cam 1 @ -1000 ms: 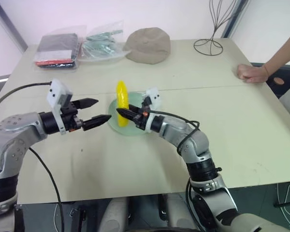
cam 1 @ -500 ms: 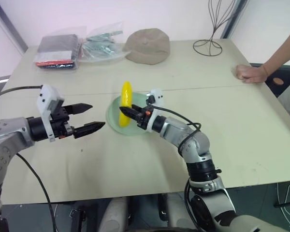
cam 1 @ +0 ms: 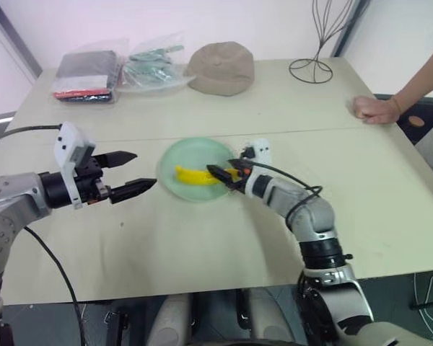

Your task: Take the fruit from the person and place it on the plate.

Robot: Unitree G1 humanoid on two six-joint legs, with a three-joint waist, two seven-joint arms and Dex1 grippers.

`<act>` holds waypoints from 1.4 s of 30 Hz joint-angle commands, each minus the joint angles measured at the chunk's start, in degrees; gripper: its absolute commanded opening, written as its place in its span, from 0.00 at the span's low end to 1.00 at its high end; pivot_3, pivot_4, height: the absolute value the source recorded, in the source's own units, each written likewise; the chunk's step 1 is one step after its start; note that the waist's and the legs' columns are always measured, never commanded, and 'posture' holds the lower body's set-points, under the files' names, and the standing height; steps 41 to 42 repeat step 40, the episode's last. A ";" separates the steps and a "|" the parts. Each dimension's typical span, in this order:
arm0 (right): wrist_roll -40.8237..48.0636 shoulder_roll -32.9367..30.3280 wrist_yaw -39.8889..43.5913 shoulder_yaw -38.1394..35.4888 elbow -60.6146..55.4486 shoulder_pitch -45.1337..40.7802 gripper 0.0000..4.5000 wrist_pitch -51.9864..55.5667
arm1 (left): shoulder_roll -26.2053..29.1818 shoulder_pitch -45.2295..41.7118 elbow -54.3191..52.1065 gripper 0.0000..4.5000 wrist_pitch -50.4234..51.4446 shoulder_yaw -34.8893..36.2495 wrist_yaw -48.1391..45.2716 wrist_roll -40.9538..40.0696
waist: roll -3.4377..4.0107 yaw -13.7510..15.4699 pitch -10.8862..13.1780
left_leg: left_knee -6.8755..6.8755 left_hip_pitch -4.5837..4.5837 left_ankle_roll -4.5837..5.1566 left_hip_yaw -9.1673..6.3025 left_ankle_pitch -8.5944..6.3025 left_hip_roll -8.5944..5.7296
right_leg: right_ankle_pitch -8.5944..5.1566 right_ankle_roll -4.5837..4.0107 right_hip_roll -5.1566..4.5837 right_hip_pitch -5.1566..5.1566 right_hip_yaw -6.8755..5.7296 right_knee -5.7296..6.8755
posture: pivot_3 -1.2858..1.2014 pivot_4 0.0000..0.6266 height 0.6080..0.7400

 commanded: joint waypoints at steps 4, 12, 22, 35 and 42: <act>1.04 -4.55 -0.24 -3.79 -8.13 -1.51 1.00 1.02 | 0.06 -1.96 -0.01 1.00 -1.42 -1.01 -0.42 0.18 | 0.00 -0.19 0.00 | 0.00 0.00 0.00 0.00 0.00 0.03 | 0.00 0.00 0.02 -0.01 0.01 0.01 | 0.52 0.24 1.00; 7.23 -15.34 6.03 -6.69 -23.19 -1.38 1.00 7.92 | 0.18 -1.63 0.46 1.00 -1.38 -1.04 -1.34 -0.23 | 0.01 0.16 0.01 | 0.00 -0.05 0.01 0.00 0.00 0.03 | -0.01 0.01 0.02 -0.02 0.00 -0.01 | 0.52 0.24 1.00; 14.06 -41.81 24.68 -11.63 -36.92 9.73 1.00 9.51 | 2.76 -0.49 3.78 1.00 -3.18 0.10 -5.33 1.77 | -0.01 0.27 0.02 | 0.00 -0.09 0.05 0.00 -0.02 0.08 | -0.13 -0.13 -0.01 0.12 -0.06 -0.39 | 0.52 0.24 1.00; 12.68 -45.01 25.40 -12.50 -35.82 12.04 1.00 6.38 | 2.09 -0.88 3.95 1.00 -4.13 -0.48 -5.59 2.30 | -0.05 0.41 0.02 | 0.00 -0.10 0.06 0.02 -0.02 0.14 | -0.13 -0.14 -0.02 0.19 -0.04 -0.56 | 0.52 0.24 1.00; 12.42 -44.96 25.53 -12.27 -35.34 11.94 1.00 5.95 | 1.61 -1.12 3.81 1.00 -4.57 -0.53 -5.32 2.60 | -0.05 0.38 0.02 | 0.00 -0.10 0.06 0.02 -0.02 0.14 | -0.13 -0.15 -0.02 0.19 -0.03 -0.56 | 0.52 0.24 1.00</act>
